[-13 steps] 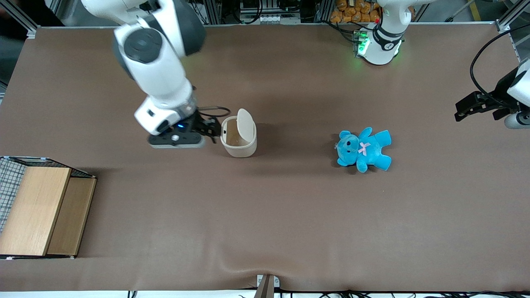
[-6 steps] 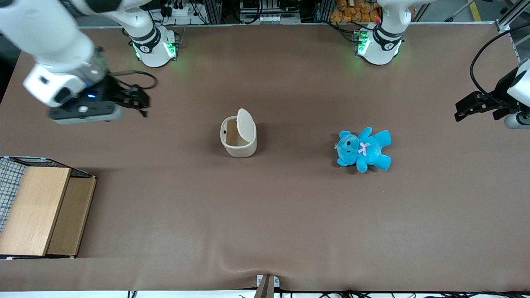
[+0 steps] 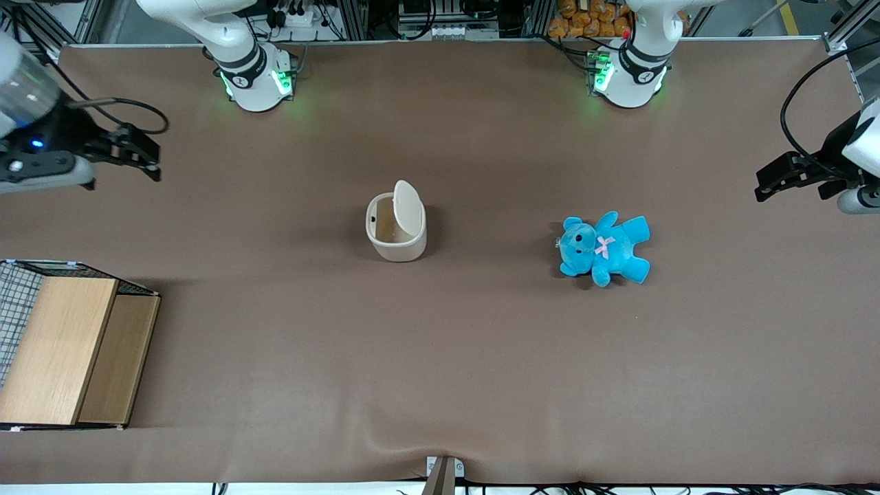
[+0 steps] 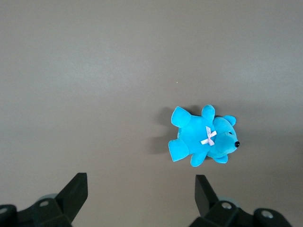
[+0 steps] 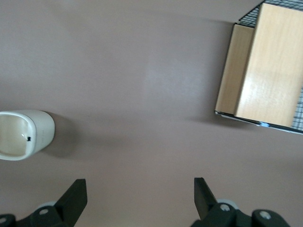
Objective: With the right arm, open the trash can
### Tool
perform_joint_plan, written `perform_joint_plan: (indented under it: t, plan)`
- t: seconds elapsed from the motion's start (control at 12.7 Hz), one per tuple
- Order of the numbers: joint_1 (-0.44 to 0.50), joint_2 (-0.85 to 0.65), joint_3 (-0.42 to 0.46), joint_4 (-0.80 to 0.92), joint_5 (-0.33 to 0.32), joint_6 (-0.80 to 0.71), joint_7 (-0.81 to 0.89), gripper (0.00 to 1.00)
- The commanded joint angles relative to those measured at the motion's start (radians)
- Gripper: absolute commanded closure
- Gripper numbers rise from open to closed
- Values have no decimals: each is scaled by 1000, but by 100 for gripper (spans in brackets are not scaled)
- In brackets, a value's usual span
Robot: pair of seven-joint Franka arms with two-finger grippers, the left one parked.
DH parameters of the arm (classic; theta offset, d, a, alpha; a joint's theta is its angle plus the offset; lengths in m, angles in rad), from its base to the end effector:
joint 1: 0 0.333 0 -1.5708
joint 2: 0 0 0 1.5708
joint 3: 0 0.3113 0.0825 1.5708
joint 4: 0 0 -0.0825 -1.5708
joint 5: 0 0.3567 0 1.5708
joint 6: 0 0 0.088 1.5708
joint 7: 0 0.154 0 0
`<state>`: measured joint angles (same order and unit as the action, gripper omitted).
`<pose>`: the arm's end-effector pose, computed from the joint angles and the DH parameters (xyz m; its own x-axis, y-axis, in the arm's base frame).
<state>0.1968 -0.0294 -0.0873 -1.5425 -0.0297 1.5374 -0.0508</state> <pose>0.5139 0.0512 0.5977 0.9871 0.1586 0.0228 0.1579 -0.9870 0.0283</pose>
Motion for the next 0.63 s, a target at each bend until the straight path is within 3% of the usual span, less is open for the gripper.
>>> perform_joint_plan:
  t: [0.0, 0.55]
  plan:
    - [-25, -63, -34, -77, 19, 6, -67, 0]
    - [-46, -83, -57, -90, 33, -11, -50, 0]
